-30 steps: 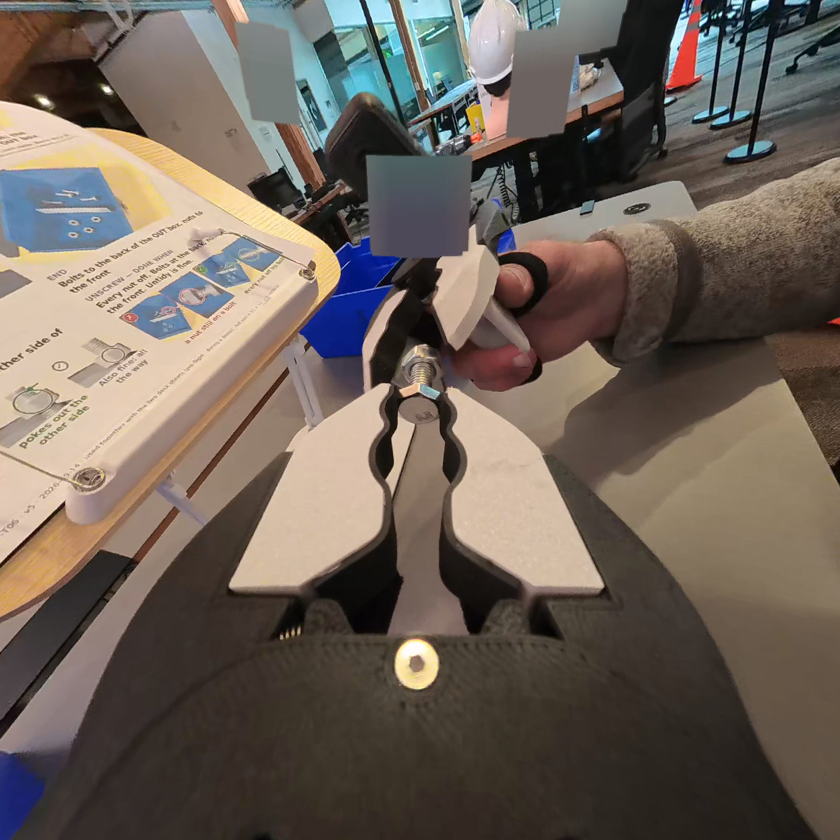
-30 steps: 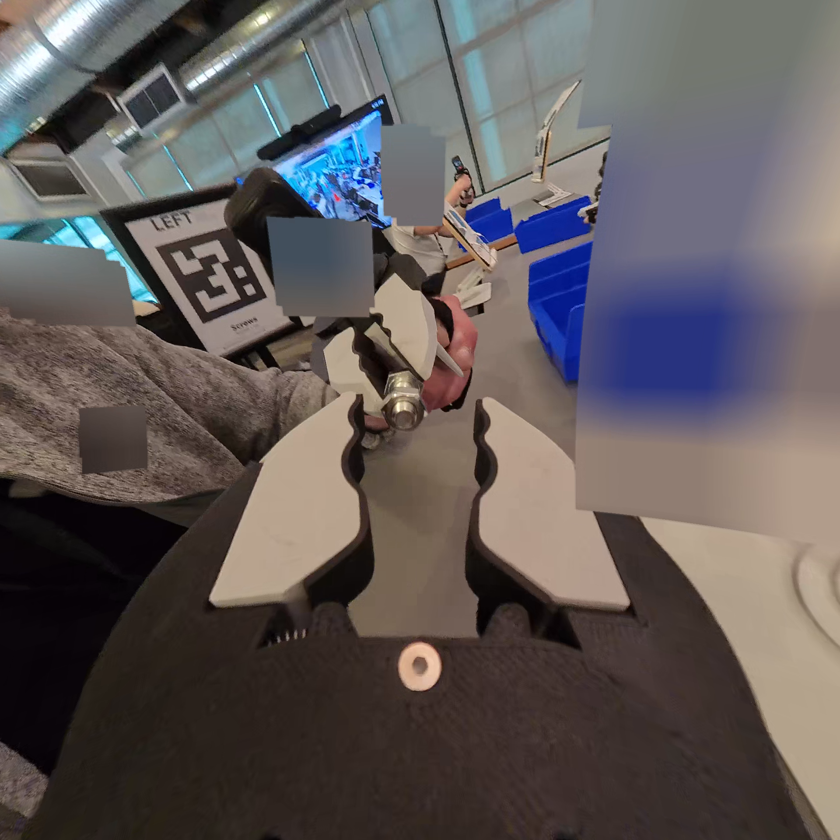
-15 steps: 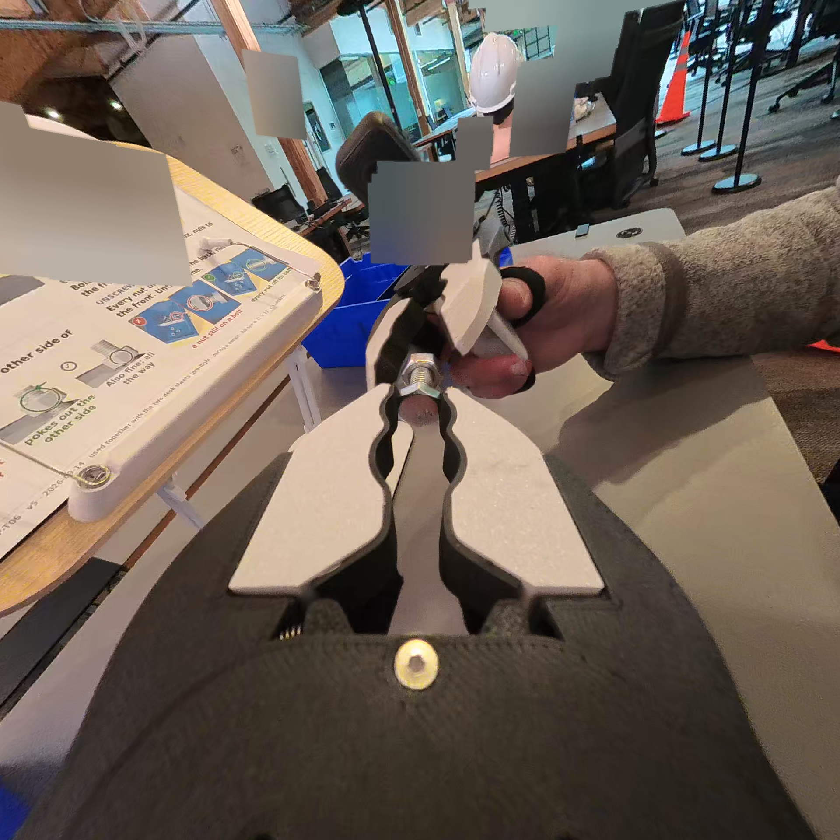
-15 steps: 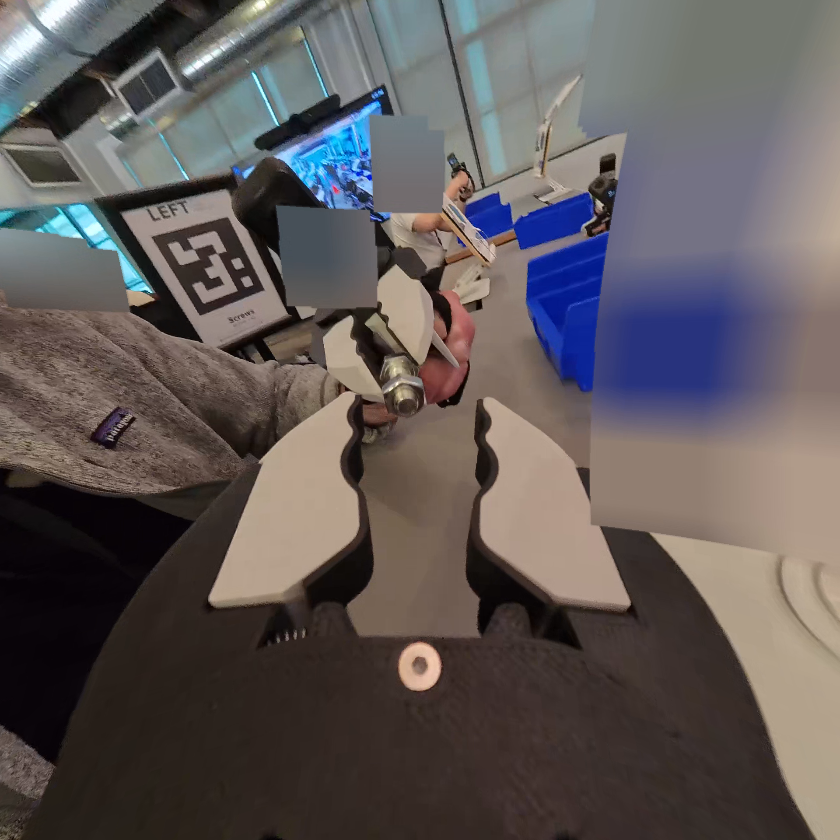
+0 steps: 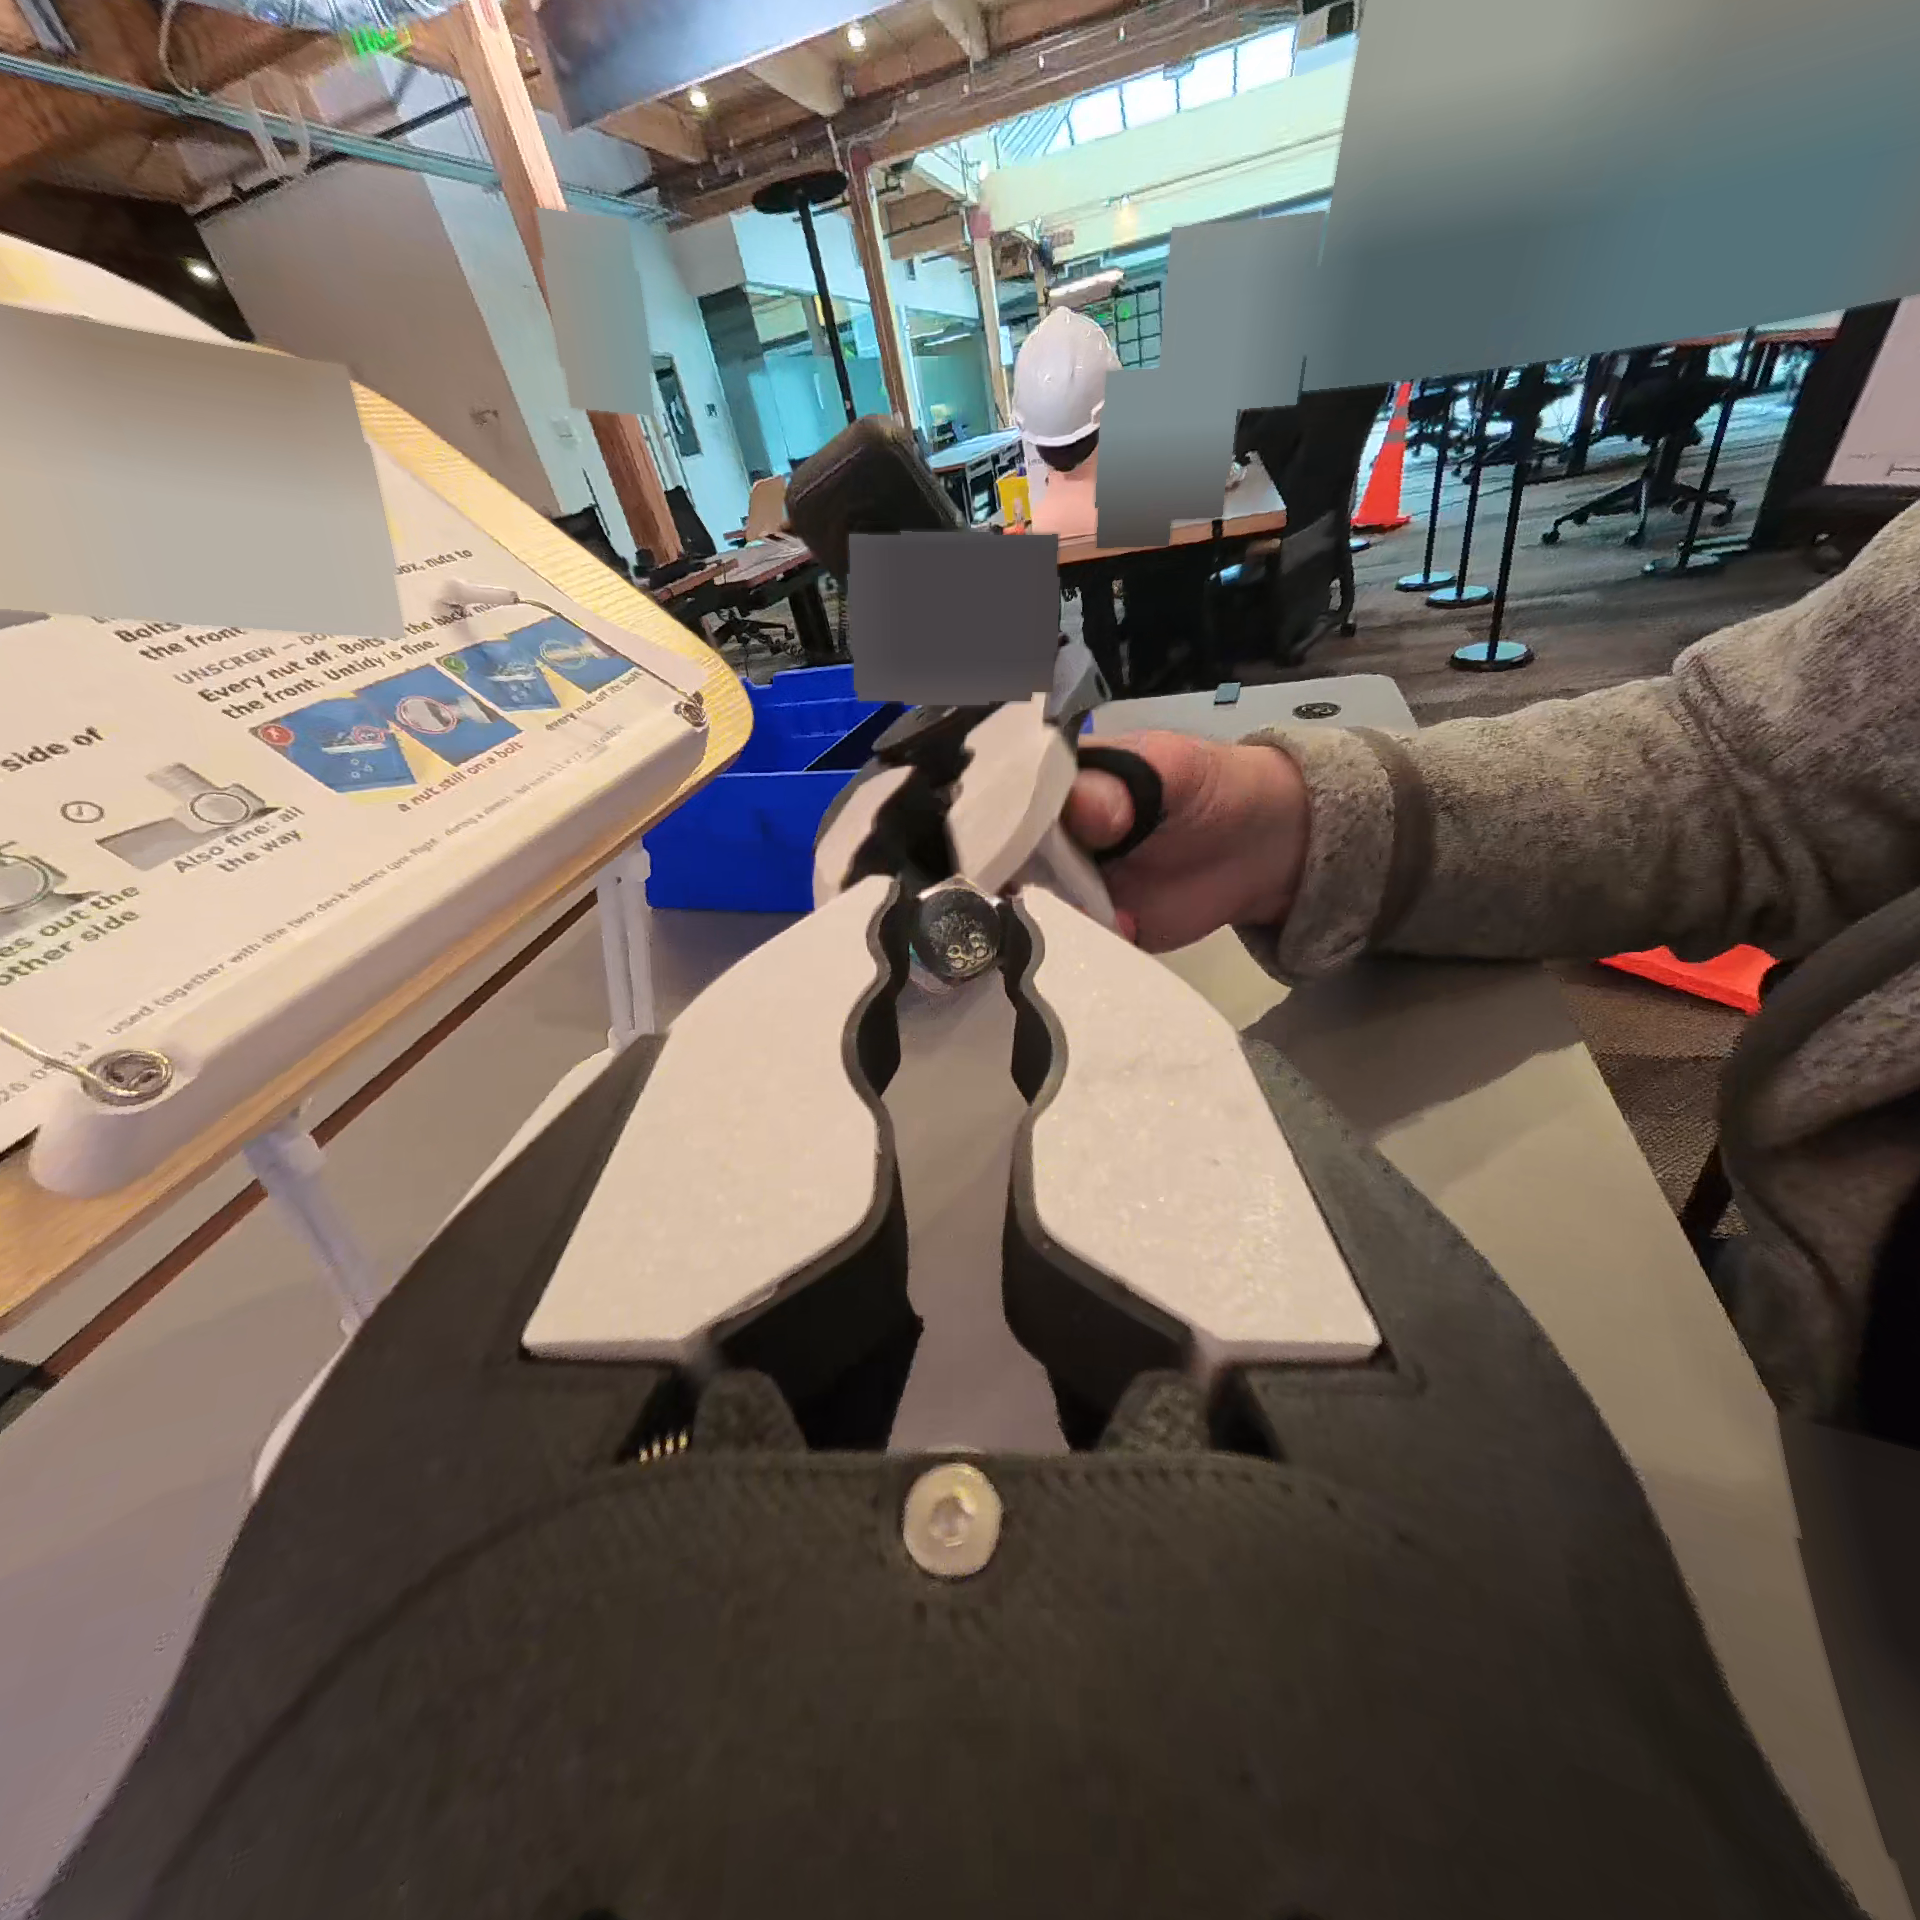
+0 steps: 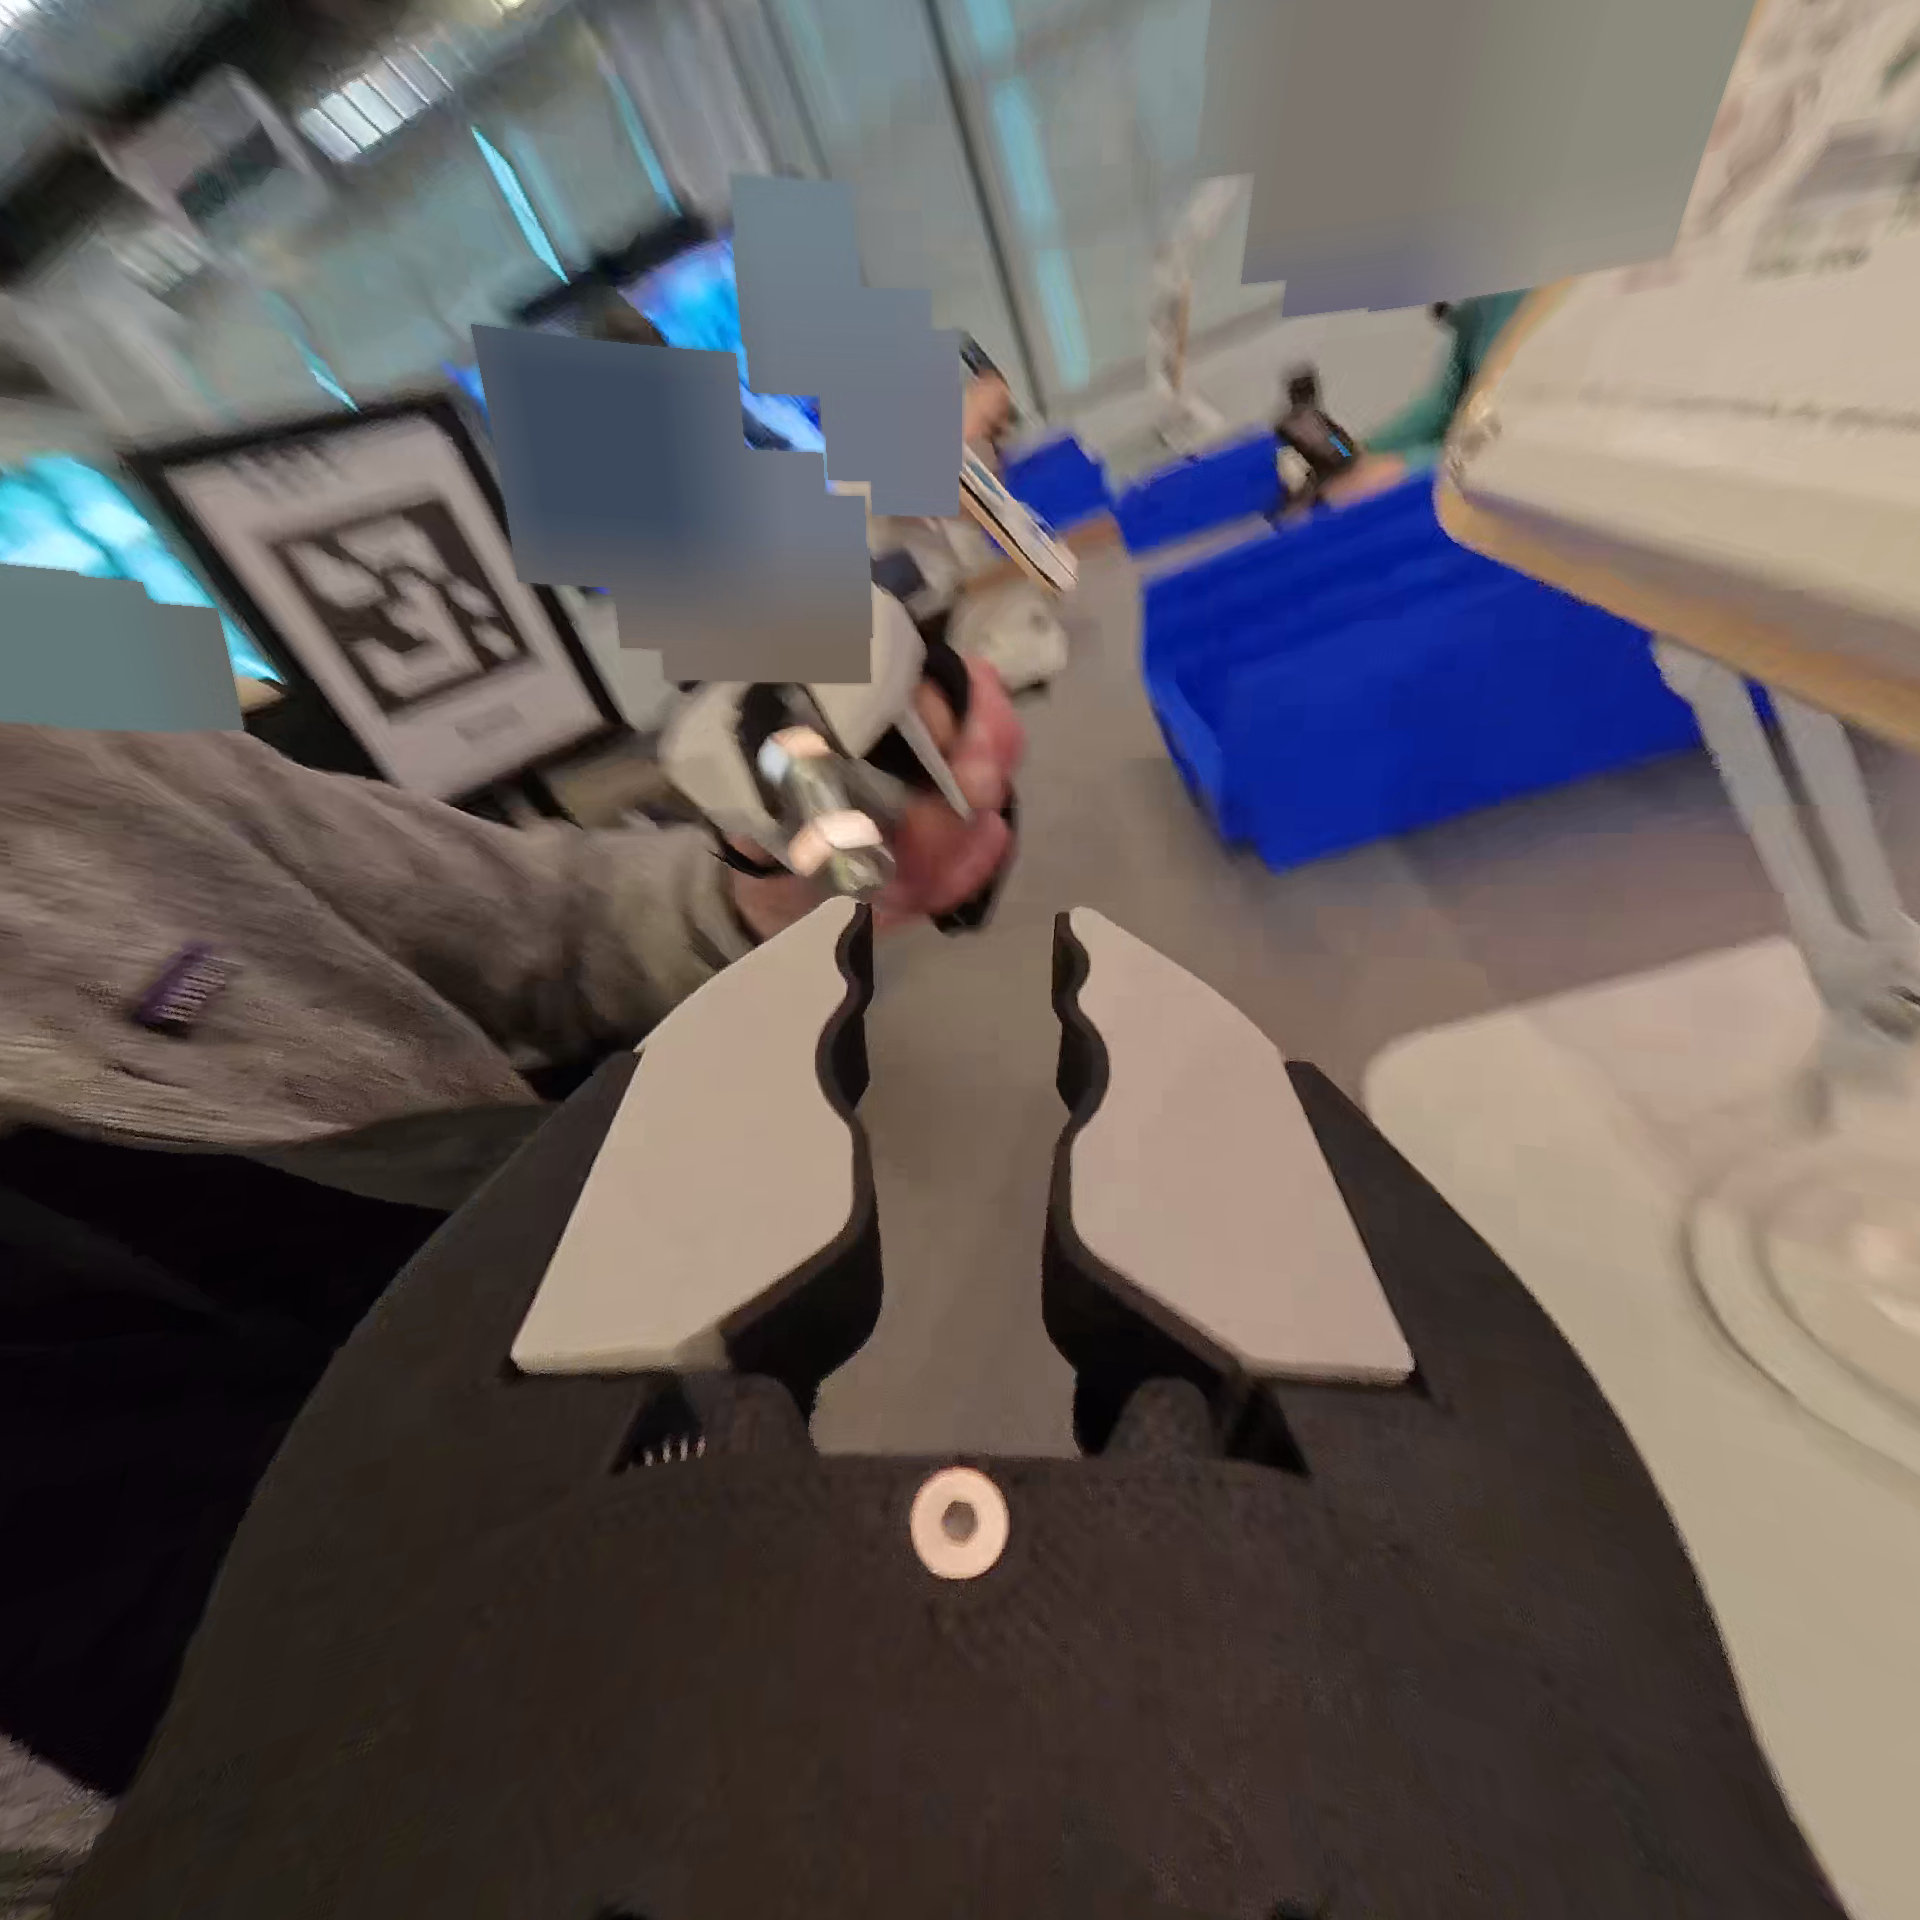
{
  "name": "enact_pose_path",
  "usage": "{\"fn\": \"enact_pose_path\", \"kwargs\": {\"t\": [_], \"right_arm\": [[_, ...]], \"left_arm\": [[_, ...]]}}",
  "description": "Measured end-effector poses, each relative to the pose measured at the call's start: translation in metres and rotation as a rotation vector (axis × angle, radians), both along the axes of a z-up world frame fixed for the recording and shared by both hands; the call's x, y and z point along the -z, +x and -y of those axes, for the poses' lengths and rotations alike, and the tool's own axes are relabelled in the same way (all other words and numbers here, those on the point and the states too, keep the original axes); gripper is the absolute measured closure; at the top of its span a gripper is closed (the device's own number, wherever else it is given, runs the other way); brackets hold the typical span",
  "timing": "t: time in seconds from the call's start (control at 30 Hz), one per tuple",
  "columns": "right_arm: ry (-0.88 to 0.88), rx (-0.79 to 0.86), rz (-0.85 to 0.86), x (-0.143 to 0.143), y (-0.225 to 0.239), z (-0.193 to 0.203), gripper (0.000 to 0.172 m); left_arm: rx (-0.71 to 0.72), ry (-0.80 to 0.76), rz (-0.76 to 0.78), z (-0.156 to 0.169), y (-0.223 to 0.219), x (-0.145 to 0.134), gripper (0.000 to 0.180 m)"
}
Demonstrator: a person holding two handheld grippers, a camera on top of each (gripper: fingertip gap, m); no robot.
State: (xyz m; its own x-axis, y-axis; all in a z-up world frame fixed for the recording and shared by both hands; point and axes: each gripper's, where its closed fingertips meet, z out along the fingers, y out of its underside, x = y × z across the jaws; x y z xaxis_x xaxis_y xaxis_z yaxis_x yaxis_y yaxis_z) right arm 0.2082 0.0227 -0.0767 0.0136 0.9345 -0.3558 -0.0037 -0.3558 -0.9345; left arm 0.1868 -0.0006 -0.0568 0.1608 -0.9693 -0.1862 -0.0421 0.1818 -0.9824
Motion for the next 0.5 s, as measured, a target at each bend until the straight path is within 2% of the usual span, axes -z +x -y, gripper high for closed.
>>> {"fn": "enact_pose_path", "kwargs": {"t": [0.07,0.17,0.2,0.3,0.4,0.5], "right_arm": [[0.063,-0.001,-0.016,-0.005,0.0,0.003,0.13],[0.158,-0.041,-0.027,-0.012,-0.01,0.019,0.131],[0.142,-0.065,-0.028,-0.011,-0.014,0.022,0.132],[0.086,-0.132,-0.112,-0.016,-0.016,0.03,0.153],[0.086,-0.141,-0.116,-0.018,-0.015,0.032,0.154],[0.21,-0.081,-0.034,-0.017,-0.014,0.032,0.154]], "left_arm": [[0.022,-0.021,0.016,0.002,0.002,0.0,0.164],[0.056,-0.075,0.066,0.005,0.004,-0.003,0.164],[0.067,-0.093,0.086,0.005,0.004,-0.004,0.164],[0.091,-0.104,0.115,0.007,0.005,-0.005,0.164],[0.1,-0.092,0.134,0.009,0.005,-0.007,0.163],[0.115,-0.093,0.121,0.009,0.006,-0.006,0.164]]}}
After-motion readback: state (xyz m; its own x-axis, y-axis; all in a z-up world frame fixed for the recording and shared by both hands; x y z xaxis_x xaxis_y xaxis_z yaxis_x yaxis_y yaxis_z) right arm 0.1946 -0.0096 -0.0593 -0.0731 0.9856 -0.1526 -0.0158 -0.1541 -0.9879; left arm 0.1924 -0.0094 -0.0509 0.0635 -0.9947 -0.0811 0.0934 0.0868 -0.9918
